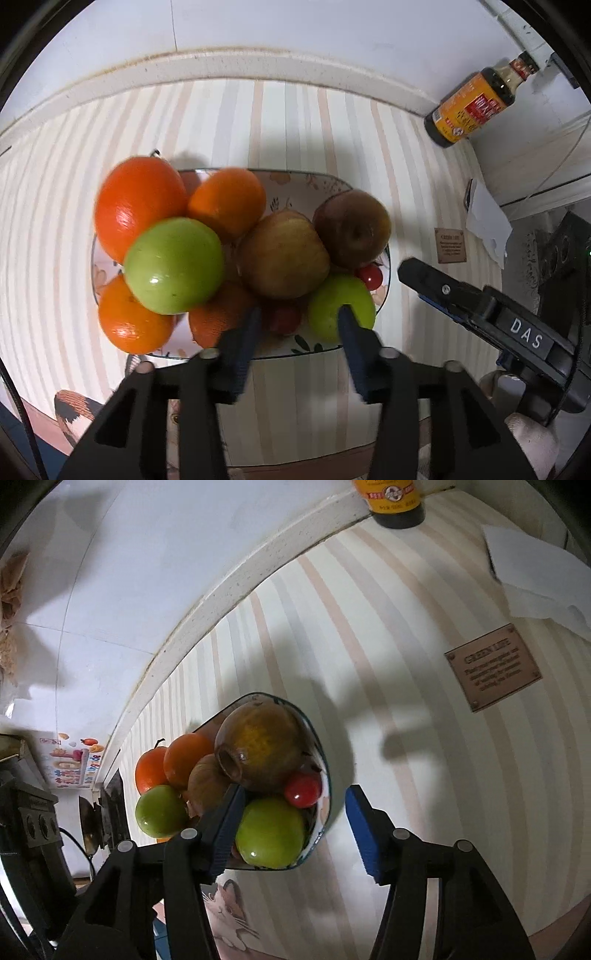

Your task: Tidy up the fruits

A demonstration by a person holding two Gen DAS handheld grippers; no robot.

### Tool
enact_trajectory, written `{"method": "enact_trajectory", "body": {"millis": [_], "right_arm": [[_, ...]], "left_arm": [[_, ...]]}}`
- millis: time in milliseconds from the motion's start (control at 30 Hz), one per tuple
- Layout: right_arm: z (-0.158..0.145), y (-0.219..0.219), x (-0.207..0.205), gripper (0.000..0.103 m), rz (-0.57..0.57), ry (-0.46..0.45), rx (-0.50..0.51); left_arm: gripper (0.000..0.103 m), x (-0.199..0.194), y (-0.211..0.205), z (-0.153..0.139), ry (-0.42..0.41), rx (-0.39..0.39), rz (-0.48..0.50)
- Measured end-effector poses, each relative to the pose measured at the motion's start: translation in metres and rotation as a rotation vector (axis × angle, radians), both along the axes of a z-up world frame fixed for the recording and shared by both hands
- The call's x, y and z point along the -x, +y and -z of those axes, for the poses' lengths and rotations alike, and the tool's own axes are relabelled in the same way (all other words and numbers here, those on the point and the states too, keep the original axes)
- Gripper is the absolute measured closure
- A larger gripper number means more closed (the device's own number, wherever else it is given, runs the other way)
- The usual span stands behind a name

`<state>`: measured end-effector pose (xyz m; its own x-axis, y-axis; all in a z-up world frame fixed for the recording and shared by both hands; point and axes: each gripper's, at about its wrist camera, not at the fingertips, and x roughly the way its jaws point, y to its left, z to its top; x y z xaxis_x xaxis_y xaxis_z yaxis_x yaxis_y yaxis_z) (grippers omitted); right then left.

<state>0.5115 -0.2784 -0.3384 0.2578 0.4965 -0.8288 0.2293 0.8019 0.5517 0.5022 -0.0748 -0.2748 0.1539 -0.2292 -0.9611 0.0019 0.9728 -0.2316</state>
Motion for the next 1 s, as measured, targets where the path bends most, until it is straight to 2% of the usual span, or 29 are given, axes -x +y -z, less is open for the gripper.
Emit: {"method": "enact_trajectory", "body": {"millis": [33,67,133,267,300,333,400,567,700,1000], "right_arm": [[-0.003,-0.001,0.001,0.027,-0.003,-0.002,0.015],[-0.008,-0.002,0.004,0.024,-0.013,-0.013,0.053],[-0.019,-0.002,0.009,0.013,-0.044,-0.039,0.153],[-0.042,0.012,0.025,0.009,-0.130,-0.099,0.363],[-0.046,0.015,0.029,0.009,-0.148,-0.112,0.394],[-0.049,0.019,0.032,0.008,-0.165,-0.122,0.423],[-0.057,0.027,0.040,0.005,-0.196,-0.141,0.475],[-0.075,0.039,0.061,0.005,-0.221,-0.181,0.524],[-0.097,0.047,0.082,0.005,-0.209,-0.221,0.537],[-0.158,0.056,0.147,0.005,-0.140,-0.324,0.553]], "left_arm": [[0.051,0.001,0.001,-0.003,-0.008,-0.010,0.000],[0.034,0.004,0.002,-0.008,-0.025,-0.024,0.004],[0.017,0.010,0.006,-0.015,-0.058,-0.069,0.004],[0.015,0.025,0.019,-0.020,-0.089,-0.161,-0.015],[0.013,0.028,0.024,-0.020,-0.095,-0.181,-0.028],[0.007,0.031,0.028,-0.021,-0.099,-0.196,-0.038],[0.006,0.038,0.037,-0.022,-0.107,-0.206,-0.065],[0.006,0.056,0.051,-0.033,-0.134,-0.213,-0.106],[0.006,0.075,0.056,-0.054,-0.186,-0.218,-0.125],[0.006,0.145,0.072,-0.117,-0.346,-0.243,-0.130]]}}
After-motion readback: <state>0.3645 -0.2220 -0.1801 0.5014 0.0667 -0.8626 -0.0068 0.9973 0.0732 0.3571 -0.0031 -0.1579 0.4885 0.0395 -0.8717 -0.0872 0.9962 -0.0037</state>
